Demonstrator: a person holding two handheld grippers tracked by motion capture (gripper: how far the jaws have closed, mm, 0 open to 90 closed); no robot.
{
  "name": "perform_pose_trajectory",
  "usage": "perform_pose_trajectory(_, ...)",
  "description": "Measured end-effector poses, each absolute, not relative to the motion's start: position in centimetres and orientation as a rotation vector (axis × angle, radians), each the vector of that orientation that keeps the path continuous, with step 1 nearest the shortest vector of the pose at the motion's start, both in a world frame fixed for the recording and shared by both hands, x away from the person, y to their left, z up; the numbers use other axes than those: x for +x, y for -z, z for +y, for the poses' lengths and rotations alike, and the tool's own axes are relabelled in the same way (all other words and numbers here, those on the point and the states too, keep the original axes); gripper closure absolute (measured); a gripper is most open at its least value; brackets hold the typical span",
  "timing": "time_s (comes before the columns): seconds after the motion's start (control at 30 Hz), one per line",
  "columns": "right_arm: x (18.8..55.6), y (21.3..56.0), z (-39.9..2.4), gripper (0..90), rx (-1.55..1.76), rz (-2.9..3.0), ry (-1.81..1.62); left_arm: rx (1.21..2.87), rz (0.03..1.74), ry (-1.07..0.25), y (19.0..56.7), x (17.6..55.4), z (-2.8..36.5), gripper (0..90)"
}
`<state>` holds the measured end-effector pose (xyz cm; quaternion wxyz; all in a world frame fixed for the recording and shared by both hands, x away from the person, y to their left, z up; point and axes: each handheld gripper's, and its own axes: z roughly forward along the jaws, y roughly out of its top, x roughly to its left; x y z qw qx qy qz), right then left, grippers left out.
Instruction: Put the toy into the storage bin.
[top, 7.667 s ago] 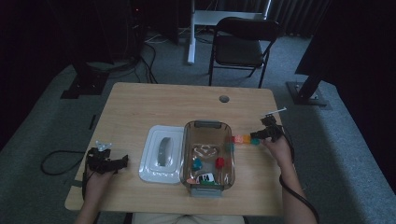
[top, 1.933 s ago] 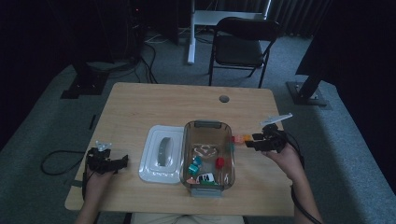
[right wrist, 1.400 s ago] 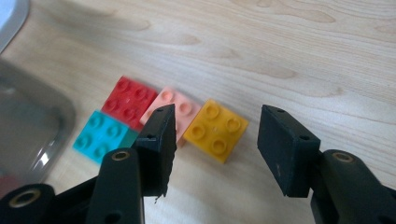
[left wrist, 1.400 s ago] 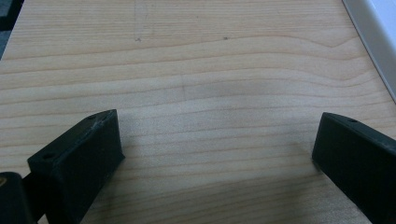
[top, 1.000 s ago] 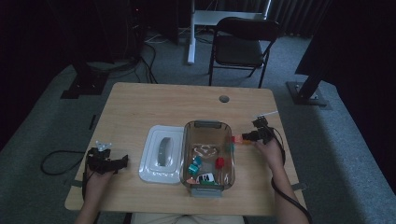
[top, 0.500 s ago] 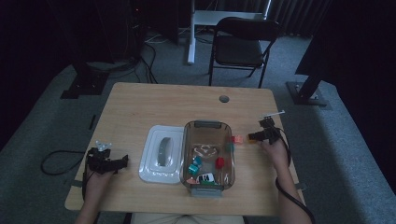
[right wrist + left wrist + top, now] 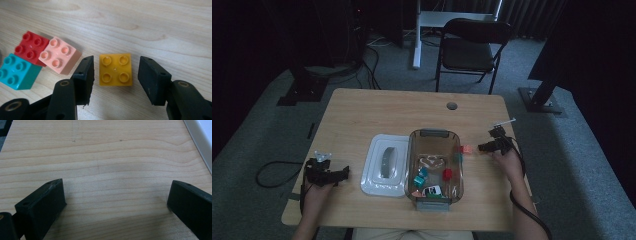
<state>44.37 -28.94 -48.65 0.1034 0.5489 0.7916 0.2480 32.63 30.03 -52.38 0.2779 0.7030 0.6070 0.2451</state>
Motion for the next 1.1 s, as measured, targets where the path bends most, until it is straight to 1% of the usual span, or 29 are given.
perform_pose_trajectory(0.17, 44.5, 49.1, -28.6, 46.6, 1.593, 2.366, -0.688, 1.884, 1.63, -0.656, 52.4, 32.6, 30.0, 2.0)
perform_pose_trajectory(0.27, 44.5, 49.3, -28.6, 48.2, 1.594, 2.367, -0.663, 1.887, 1.63, -0.658, 52.4, 32.6, 30.0, 2.0)
perform_pose_trajectory(0.47, 44.5, 49.5, -28.6, 52.9, 1.588, 2.374, -0.642, 1.887, 1.629, -0.659, 52.4, 32.6, 30.0, 2.0)
perform_pose_trajectory(0.57, 44.4, 49.5, -28.5, 57.5, 1.566, 2.378, -0.625, 1.887, 1.629, -0.658, 52.4, 32.6, 30.0, 2.0)
perform_pose_trajectory(0.8, 44.1, 49.1, -28.3, 58.6, 1.519, 2.405, -0.598, 1.888, 1.629, -0.658, 52.4, 32.6, 30.0, 2.0)
perform_pose_trajectory(1.1, 42.6, 47.3, -28.4, 58.6, 1.468, 2.44, -0.684, 1.888, 1.629, -0.658, 52.4, 32.6, 30.0, 2.0)
